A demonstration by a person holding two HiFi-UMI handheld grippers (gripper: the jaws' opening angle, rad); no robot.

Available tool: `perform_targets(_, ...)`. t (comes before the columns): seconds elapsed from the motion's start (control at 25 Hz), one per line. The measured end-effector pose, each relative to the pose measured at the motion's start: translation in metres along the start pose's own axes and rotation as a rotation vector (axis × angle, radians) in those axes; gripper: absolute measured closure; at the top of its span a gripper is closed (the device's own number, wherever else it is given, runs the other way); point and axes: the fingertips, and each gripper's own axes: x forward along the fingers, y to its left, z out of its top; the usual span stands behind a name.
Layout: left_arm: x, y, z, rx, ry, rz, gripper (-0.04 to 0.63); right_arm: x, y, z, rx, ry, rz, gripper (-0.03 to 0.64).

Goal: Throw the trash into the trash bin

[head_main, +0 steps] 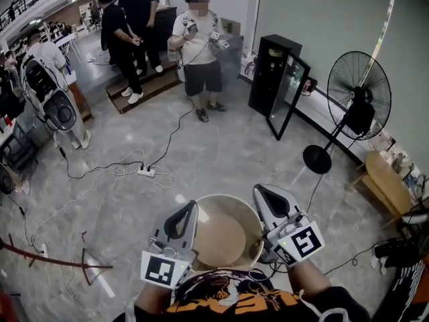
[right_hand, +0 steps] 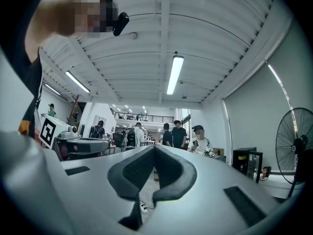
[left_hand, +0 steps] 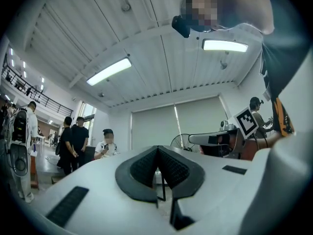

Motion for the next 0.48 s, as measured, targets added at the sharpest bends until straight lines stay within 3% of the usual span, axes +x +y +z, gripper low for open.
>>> perform_targets(0.32, 0.024, 0.012, -0.005, 0.005, -0.007, -0.011, 0.572, 0.016, -0.017, -0.003, -0.002, 0.014, 0.0, 0.603)
perform_targets(0.48, 0.044, 0.031, -0.005, -0.003, 0.01, 0.023, 0.572, 0.035, -0.034, -0.003, -0.005, 0.018, 0.009, 0.603)
